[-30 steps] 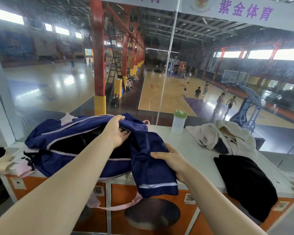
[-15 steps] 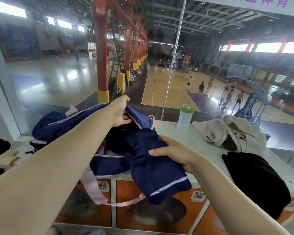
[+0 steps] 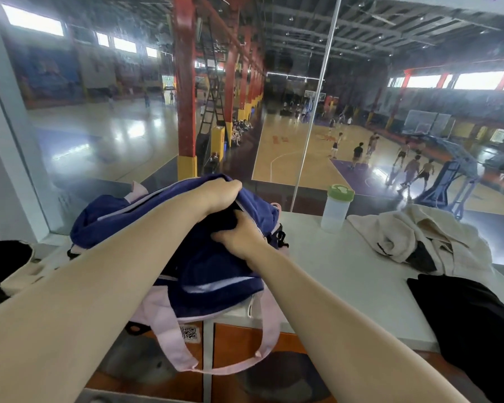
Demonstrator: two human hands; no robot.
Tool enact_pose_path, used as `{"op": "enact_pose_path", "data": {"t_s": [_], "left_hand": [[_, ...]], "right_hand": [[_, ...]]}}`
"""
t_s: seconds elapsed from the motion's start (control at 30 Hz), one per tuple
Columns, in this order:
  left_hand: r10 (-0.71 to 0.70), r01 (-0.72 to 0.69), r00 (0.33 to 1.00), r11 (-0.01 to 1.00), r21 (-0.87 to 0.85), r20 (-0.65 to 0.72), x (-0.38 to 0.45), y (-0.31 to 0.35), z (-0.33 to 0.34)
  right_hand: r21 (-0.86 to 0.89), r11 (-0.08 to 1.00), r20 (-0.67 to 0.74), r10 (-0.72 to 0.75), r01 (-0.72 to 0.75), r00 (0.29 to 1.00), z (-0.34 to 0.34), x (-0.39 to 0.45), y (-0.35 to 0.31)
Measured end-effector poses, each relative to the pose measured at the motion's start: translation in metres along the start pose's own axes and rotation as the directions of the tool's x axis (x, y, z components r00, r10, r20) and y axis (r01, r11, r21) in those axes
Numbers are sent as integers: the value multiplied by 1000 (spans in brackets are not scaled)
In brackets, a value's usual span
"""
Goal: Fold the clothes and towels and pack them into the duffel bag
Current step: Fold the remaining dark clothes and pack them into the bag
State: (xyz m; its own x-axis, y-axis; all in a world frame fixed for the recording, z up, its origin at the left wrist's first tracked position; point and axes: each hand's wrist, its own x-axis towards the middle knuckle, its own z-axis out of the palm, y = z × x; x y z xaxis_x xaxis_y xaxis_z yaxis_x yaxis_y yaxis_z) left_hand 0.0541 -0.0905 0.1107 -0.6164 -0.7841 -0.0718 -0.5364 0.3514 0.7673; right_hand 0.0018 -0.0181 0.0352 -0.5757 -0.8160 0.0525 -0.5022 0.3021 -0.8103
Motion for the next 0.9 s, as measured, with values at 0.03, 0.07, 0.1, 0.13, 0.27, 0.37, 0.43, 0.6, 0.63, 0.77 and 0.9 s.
{"op": "enact_pose_path", "data": {"t_s": [0.03,0.07,0.1,0.13,0.27,0.37,0.43,0.6,0.63,0.77,0.9], "left_hand": [[21,-20,1000,999,49,-22,3,-2,3],[34,-31,999,996,86,-39,6,-4,5],[47,-40,997,992,123,-55,8,-6,8],[69,-55,994,985,161,-81,11,-8,10],[171,-117,954,969,217,-245,22,-22,23],[237,-192,896,969,153,-376,30,-34,34],[180,-261,886,956,-137,-427,29,-37,48],[-276,-84,954,139,-987,-120,14,-24,68],[-284,-82,956,-34,-996,-69,15,-22,67],[-175,-110,983,-359,-927,-49,24,-23,53],[-134,-82,990,-339,-937,-38,26,-21,49]], "right_hand": [[-58,998,-51,-28,25,998,3,6,1],[-110,993,-86,-45,35,995,5,11,1],[-155,987,-116,-53,35,992,6,15,2],[-198,980,-152,-62,31,986,7,19,2],[-394,918,-236,-148,44,960,5,39,6],[-473,881,-185,-111,11,976,8,58,11],[-546,837,-91,-25,-29,996,4,64,12],[-373,904,-294,101,-211,951,-5,82,34],[-358,910,-316,93,-210,944,-7,86,38],[-384,900,-22,212,-204,977,-6,87,28],[-495,860,141,222,-125,965,3,94,19]]}}
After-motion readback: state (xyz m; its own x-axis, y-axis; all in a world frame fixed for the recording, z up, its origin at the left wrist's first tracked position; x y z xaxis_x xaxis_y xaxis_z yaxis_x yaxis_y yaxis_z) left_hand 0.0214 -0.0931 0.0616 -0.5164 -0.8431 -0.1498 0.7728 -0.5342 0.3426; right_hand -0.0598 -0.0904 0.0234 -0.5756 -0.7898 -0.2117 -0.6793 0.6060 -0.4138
